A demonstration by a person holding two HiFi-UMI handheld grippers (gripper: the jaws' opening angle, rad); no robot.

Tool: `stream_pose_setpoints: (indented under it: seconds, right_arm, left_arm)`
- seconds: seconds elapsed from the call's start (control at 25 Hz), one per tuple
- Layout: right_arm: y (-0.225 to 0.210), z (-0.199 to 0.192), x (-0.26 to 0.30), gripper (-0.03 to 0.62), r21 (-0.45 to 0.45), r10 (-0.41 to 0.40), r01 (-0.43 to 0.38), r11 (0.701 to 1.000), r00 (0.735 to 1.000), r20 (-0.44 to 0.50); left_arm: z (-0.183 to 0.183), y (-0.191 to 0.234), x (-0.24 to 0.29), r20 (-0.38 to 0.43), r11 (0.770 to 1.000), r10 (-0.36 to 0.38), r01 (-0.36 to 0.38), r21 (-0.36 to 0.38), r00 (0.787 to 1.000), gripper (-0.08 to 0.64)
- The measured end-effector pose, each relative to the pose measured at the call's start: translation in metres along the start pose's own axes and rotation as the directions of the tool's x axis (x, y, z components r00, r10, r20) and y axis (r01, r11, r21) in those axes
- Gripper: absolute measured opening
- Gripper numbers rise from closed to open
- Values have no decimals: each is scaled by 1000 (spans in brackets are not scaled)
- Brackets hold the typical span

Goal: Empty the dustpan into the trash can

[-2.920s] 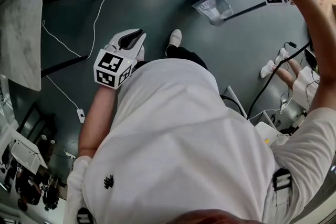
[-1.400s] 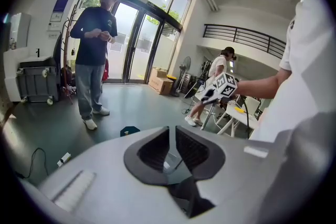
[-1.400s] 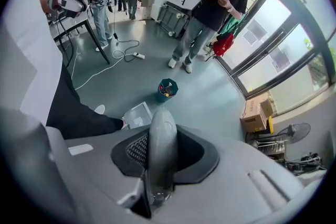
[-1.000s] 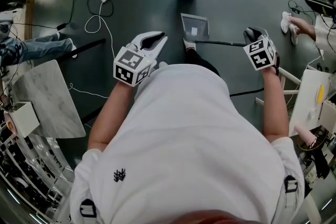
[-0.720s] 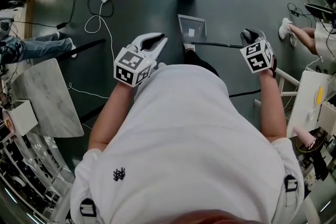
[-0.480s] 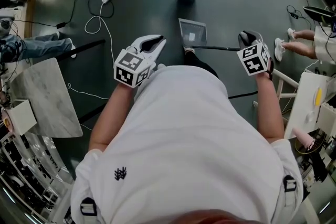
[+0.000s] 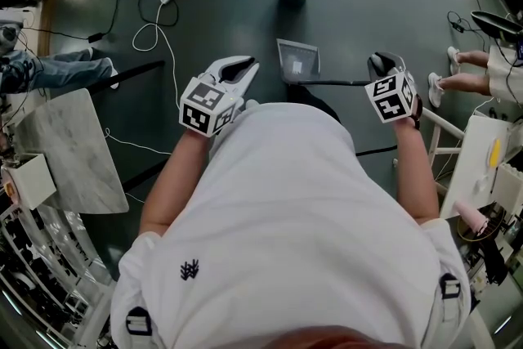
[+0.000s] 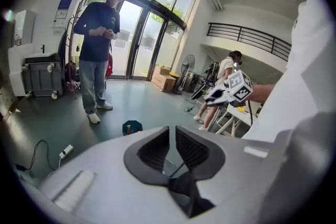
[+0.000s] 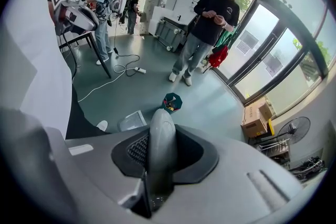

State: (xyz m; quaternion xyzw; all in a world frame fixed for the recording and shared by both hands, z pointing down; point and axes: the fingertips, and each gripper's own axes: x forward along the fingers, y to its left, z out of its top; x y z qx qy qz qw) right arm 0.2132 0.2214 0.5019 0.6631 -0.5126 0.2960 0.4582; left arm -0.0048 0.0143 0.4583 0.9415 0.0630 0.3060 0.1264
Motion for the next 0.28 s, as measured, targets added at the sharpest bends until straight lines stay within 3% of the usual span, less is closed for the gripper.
stream_pose_setpoints:
  seconds: [0.28]
  right_arm:
    - [6, 11, -2, 70, -13, 9, -9, 1000, 1000, -1]
  left_arm:
    - [-4, 7, -4, -5, 1000, 4, -4, -11, 1000, 95]
